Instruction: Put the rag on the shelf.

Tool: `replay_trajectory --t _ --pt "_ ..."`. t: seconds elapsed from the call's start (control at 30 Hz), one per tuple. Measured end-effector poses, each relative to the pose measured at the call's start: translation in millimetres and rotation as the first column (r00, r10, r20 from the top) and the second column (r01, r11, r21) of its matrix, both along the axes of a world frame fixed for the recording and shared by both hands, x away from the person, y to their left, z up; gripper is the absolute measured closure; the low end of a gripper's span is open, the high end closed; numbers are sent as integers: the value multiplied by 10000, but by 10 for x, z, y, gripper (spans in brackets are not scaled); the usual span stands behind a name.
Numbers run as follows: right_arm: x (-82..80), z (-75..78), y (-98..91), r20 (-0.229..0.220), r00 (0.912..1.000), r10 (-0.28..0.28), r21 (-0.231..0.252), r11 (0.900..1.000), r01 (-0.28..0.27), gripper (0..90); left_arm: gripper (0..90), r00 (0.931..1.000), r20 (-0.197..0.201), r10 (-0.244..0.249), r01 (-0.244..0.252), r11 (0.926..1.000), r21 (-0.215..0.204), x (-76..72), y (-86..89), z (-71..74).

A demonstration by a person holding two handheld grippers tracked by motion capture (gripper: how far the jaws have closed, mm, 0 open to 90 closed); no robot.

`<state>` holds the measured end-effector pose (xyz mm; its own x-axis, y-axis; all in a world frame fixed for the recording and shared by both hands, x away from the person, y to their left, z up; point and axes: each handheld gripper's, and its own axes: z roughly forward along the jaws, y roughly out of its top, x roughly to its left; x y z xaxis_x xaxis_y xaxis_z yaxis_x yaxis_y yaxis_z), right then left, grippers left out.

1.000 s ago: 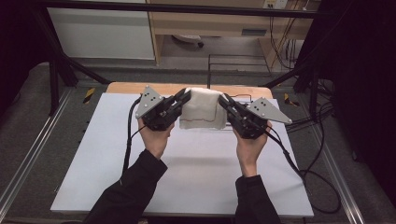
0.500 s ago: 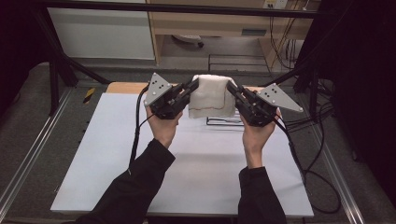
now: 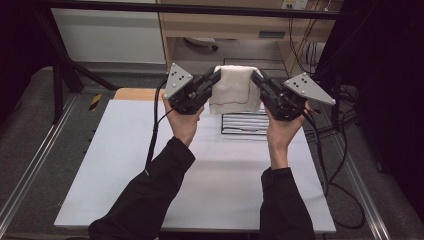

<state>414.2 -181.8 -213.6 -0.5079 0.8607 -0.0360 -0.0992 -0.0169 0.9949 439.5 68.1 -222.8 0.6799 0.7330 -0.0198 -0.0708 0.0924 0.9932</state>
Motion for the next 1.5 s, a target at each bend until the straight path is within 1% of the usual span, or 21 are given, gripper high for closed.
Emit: replay_trajectory --t 0.23,0.33,0.37,0.4,0.6,0.63,0.67,0.7,0.77,0.8,0.83,0.87,0.9,0.97,1.0,1.03,1.07,1.1,1.27,1.43,1.5 --pt "97 63 -39 109 9999 -110 93 9999 109 830 811 10000 17 55 -55 9997 -222 118 -58 76" --pt "132 105 -46 160 9998 -114 99 9999 112 830 811 9999 16 100 -99 9998 -159 160 -69 114" --pt "144 119 -47 158 9998 -140 79 9999 138 830 811 9998 77 170 -169 9998 -123 174 -71 130" --pt "156 130 -51 193 9997 -151 52 9999 150 830 811 9999 22 108 -108 9997 -205 184 -81 142" --pt "210 199 -90 185 9997 -170 140 9998 167 829 811 9997 144 217 -216 9997 -83 220 -119 246" --pt "216 213 -100 197 9996 -179 180 9997 176 829 811 9997 139 216 -215 9997 -100 225 -132 262" --pt "219 228 -109 178 9997 -176 232 9996 171 829 811 9999 95 108 -106 9998 -144 227 -147 277" --pt "221 244 -120 205 9996 -183 235 9996 178 829 811 9997 173 174 -172 9998 -134 230 -151 293" --pt "226 278 -140 251 9995 -200 234 9995 195 829 811 9997 197 170 -166 9997 -190 234 -177 323" --pt "229 295 -149 258 9994 -212 225 9995 206 829 811 9997 201 162 -160 9998 -138 238 -187 340" --pt "234 312 -159 289 9993 -231 223 9995 224 829 811 9998 153 106 -104 9998 -185 242 -205 356" --pt "239 329 -167 302 9992 -248 221 9995 242 830 811 9996 230 190 -186 9997 -151 247 -211 374" --pt "244 345 -175 314 9991 -269 226 9994 262 829 811 9996 210 175 -171 9997 -183 254 -224 390" --pt "260 376 -195 337 9989 -314 204 9993 307 829 811 9996 226 179 -176 9997 -150 271 -246 421" --pt "268 390 -208 343 9988 -340 183 9993 333 829 811 9998 173 91 -89 9998 -170 277 -266 434" --pt "279 403 -220 348 9988 -358 179 9992 351 829 811 9995 254 197 -193 9997 -145 285 -281 449" --pt "287 414 -232 327 9987 -382 189 9991 376 829 811 9994 277 183 -181 9998 -91 292 -292 461" --pt "299 423 -247 349 9986 -409 188 9990 402 829 811 9996 250 112 -109 9999 -133 300 -314 471" --pt "348 472 -300 379 9981 -493 166 9987 487 829 811 9995 261 149 -147 9998 -109 358 -379 510" --pt "421 507 -353 353 9976 -590 87 9982 588 828 811 9993 267 246 -247 9997 38 425 -450 551" --pt "453 506 -375 295 9976 -624 160 9980 619 828 811 9992 243 306 -310 9994 163 461 -483 565"
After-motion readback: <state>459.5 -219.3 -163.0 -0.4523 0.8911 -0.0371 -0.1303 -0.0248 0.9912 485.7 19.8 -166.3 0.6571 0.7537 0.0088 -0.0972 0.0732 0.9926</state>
